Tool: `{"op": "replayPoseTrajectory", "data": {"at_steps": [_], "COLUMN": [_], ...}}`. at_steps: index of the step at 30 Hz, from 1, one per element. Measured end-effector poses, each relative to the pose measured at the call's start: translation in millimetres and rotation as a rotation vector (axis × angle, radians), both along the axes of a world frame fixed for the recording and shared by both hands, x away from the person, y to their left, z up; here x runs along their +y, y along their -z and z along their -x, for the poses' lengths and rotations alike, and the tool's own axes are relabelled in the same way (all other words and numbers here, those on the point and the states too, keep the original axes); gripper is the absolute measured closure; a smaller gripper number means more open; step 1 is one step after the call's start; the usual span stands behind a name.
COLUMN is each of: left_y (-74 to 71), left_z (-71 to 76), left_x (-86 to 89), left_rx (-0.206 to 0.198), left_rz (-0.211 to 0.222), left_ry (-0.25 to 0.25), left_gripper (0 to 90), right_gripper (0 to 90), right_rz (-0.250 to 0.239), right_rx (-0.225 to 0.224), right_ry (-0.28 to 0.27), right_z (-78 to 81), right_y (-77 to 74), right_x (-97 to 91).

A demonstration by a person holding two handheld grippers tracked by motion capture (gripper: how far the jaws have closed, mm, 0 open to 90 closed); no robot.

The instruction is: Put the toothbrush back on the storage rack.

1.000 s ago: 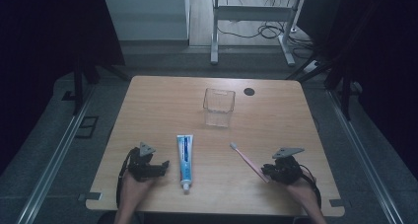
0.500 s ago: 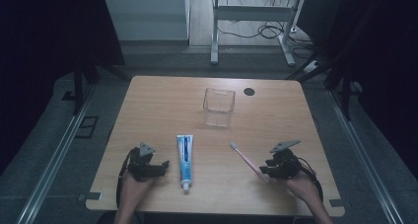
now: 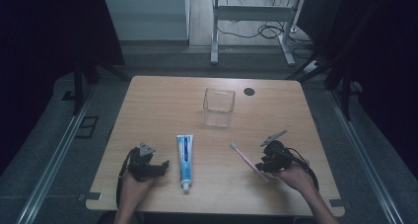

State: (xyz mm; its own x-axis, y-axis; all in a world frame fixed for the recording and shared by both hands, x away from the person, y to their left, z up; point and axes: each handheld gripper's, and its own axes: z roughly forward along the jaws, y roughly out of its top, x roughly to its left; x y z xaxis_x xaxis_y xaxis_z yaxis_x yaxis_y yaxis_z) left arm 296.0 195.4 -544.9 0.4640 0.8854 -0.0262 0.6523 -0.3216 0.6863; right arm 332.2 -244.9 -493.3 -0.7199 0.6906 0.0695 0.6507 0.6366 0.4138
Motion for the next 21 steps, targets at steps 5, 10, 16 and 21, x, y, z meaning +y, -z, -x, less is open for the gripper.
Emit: {"op": "replayPoseTrajectory", "data": {"at_steps": [5, 10, 16, 21], "left_y": [-0.1, -0.1, -0.1, -0.1], "left_z": [0.0, 0.0, 0.0, 0.0], "left_x": [0.1, 0.0, 0.1, 0.0], "left_rx": [0.001, 0.001, 0.002, 0.001], "left_rz": [-0.001, -0.001, 0.000, 0.000], "left_ry": [0.001, 0.000, 0.001, 0.000], "left_gripper": [12.9, 13.0, 13.0, 13.0], "right_gripper": [59.2, 62.3, 66.0, 70.4], "right_rz": [0.056, 0.109, 0.144, 0.180], "right_rx": [0.032, 0.056, 0.073, 0.105], "right_ry": [-0.024, -0.038, -0.055, -0.066], "right_z": [-6.5, -12.7, -18.4, -25.5], "right_y": [-1.5, -2.1, -2.2, -0.2], "right_x": [13.0, 24.8, 34.9, 45.7]}}
